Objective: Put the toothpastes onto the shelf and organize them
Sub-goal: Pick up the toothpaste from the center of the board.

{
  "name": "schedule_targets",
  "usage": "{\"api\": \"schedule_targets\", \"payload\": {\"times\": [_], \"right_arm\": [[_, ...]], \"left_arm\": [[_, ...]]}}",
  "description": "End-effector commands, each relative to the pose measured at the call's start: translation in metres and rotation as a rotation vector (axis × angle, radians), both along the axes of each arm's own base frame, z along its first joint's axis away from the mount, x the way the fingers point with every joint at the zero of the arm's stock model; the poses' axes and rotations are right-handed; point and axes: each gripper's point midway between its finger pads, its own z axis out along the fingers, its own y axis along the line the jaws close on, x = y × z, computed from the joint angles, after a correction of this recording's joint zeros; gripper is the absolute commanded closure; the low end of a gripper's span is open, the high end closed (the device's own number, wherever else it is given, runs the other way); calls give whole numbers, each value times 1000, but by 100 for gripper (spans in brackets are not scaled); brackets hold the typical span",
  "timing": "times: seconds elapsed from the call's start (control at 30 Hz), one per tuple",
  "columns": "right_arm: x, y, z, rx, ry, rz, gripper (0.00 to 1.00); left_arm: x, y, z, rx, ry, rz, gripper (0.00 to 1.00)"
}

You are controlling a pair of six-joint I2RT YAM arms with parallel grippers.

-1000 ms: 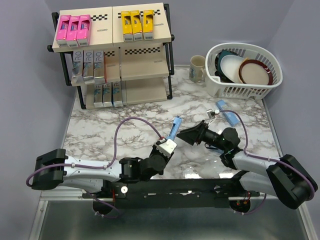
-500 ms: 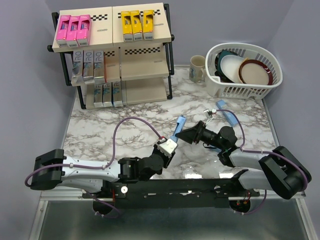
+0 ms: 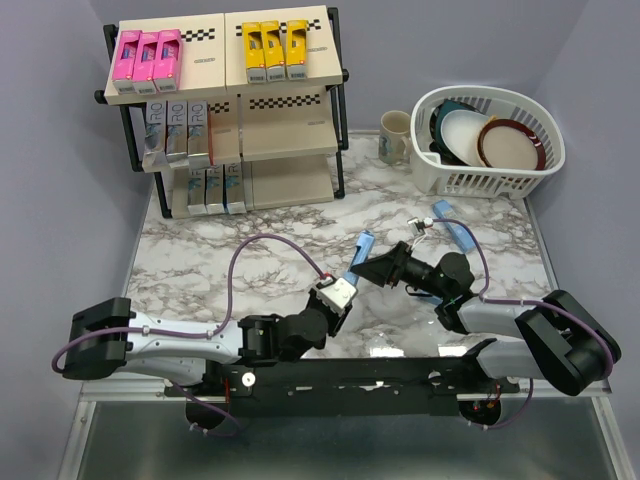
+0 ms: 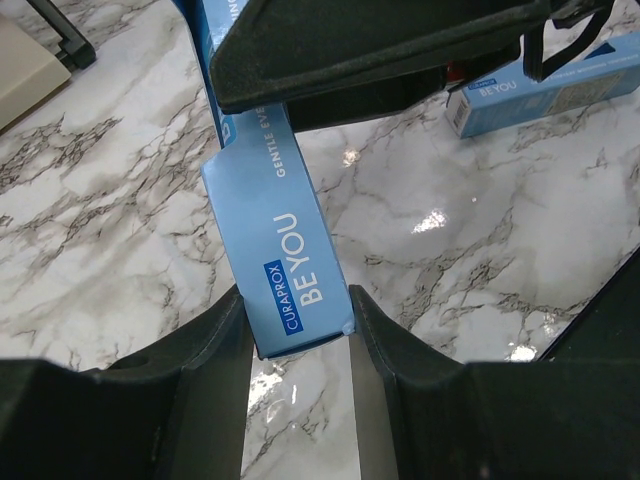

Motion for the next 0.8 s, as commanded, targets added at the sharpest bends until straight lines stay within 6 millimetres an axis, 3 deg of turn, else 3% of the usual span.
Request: {"api": "schedule_targets", "payload": {"times": [0.0,0.17,0.37,0.47,0.6,0.7,0.77], "right_arm": [[1,-1,10,21,-14,-2,17],[6,-4,4,-5,4,-41,24],[6,-6,3,-13,5,-51,43],[4,-6,5,-4,3,-47,50],[3,-7,10,18,-5,-48,53],[3,-7,16,38,-20,-53,56],[4,-9,19,52,-30,-64,56]], "left_arm": [[2,-11,8,-12,-22,-5,63],[3,-13,7,4,-24,-3,63],[4,-11,9,1,-30,3,60],[3,-9,11,-15,-22,8,49],[2,-3,11,-61,0,26,17],[0,1,14,-136,37,32,1],[-3,0,18,-203,68,23,1]]}}
